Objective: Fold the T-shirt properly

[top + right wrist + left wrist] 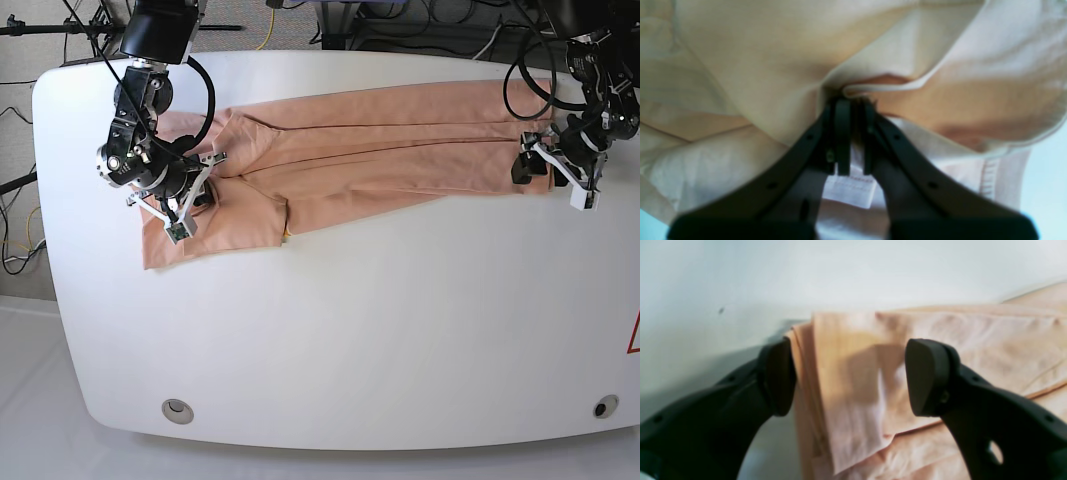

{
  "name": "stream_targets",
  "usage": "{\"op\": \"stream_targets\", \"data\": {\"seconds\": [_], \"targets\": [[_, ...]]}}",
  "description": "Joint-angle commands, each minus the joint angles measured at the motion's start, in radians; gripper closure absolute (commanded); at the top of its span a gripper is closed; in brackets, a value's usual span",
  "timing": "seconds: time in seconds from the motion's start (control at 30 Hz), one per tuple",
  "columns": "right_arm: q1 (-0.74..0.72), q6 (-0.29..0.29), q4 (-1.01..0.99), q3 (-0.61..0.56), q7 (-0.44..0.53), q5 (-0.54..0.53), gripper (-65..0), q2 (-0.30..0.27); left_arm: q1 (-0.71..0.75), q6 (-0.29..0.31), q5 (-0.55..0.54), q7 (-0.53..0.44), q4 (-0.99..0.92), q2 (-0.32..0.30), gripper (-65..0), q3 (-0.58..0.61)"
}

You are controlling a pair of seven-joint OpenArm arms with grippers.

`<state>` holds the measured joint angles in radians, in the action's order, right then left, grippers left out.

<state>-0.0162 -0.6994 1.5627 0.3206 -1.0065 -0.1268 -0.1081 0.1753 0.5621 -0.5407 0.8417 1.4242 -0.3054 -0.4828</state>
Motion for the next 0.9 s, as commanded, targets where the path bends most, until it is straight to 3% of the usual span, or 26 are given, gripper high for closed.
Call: {"op": "stream_targets", "data": {"seconds": [0.0, 0.23, 0.7, 0.87], "targets": [[-0.007, 0.001, 0.010, 0.000, -0.019, 0.015, -4.6, -0.005, -0.005, 0.000, 0.010, 0.025, 0.004, -0.006, -45.0, 0.004], [-0.011, 0.001, 0.007, -0.002, -0.018, 0.013, -4.4, -0.004, -0.006, -0.001, 0.010, 0.017, 0.028, 0.010, -37.6, -0.004], [-0.012, 0.001, 0.010, 0.000, -0.014, 0.015, -4.4, -0.006, 0.003, -0.010, 0.010, -0.013, 0.024, 0.023, -13.2, -0.026], [-0.013, 0.001, 0.010, -0.001, -0.015, 0.013, -4.3, -0.004, 0.008, -0.011, 0.009, -0.020, 0.043, 0.019, -8.1, -0.040]]}}
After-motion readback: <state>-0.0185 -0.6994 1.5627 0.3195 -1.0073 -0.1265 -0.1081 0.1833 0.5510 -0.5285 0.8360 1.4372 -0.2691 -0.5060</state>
